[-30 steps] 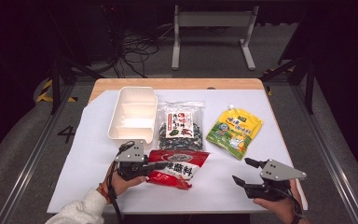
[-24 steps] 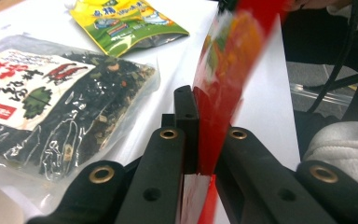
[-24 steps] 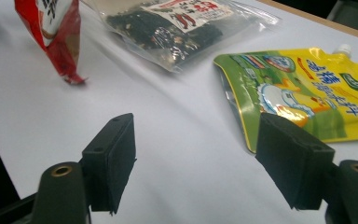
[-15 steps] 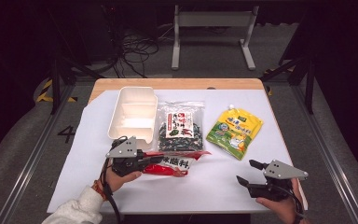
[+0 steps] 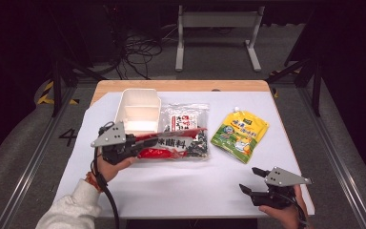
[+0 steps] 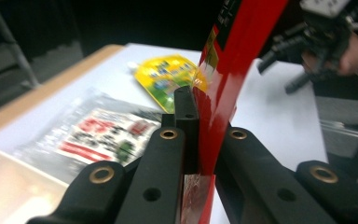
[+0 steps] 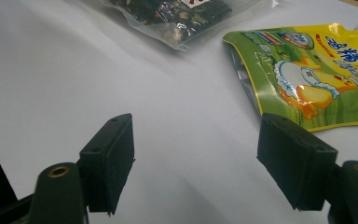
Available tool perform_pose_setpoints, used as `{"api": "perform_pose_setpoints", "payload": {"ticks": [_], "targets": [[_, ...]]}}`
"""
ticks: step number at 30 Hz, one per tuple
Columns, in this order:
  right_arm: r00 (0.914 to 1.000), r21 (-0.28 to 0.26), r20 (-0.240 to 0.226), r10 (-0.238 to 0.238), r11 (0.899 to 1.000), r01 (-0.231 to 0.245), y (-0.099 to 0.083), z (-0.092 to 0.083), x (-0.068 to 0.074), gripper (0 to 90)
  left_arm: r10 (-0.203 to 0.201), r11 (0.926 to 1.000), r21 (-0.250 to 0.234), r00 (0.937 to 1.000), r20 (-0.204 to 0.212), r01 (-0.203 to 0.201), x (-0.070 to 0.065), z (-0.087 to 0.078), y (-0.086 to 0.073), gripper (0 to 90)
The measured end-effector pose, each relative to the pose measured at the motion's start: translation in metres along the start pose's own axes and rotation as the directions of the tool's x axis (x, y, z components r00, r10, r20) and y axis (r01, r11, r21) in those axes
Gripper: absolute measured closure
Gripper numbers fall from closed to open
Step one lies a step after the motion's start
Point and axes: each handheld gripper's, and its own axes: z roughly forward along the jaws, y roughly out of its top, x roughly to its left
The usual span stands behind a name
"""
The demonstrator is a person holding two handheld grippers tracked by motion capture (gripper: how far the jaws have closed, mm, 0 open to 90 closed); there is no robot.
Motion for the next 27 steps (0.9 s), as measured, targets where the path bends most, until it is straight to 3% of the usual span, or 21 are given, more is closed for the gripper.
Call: {"api": "perform_pose_setpoints", "payload": {"ticks": [1, 4, 7, 8, 9, 12, 18, 27], "targets": [[1.0, 0.0, 0.0, 0.0, 1.0, 0.0, 0.0, 0.0, 0.0, 27.4, 0.0, 1.0, 0.0, 1.0, 0.0, 0.0, 0.0, 0.0, 0.0, 90.0], [1.0, 0.005, -0.003, 0.003, 1.0, -0.003, -0.001, 0.002, 0.001, 27.4, 0.016, 0.9999, -0.005, 0.9982, -0.057, -0.016, 0.027, -0.01, 0.014, 90.0], [1.0, 0.013, -0.003, 0.007, 1.0, -0.007, -0.002, 0.003, 0.001, 27.4, 0.001, 0.9999, -0.015, 0.9963, -0.086, -0.002, 0.042, -0.015, 0.018, 90.0], [0.9999, 0.015, -0.004, 0.011, 1.0, -0.011, -0.003, 0.003, 0.001, 27.4, -0.004, 0.9999, -0.012, 0.9941, -0.108, 0.003, 0.055, -0.017, 0.02, 90.0], [0.9999, 0.015, -0.004, 0.011, 1.0, -0.011, -0.003, 0.003, 0.001, 27.4, -0.004, 0.9999, -0.012, 0.9941, -0.108, 0.003, 0.055, -0.017, 0.02, 90.0], [0.9997, 0.027, -0.001, 0.023, 0.999, -0.023, -0.006, 0.004, 0.001, 27.4, -0.018, 0.9998, 0.006, 0.9883, -0.152, 0.019, 0.079, -0.017, 0.02, 90.0], [0.9993, 0.049, 0.019, 0.032, 0.998, -0.033, -0.015, 0.0, 0.005, 27.4, -0.004, 0.9983, 0.056, 0.977, -0.213, 0.017, 0.111, -0.01, 0.022, 90.0], [0.9939, 0.059, 0.054, 0.096, 0.993, -0.099, -0.028, -0.01, 0.006, 27.4, -0.012, 0.9949, 0.094, 0.9696, -0.244, 0.036, 0.151, 0.008, 0.012, 90.0]]}}
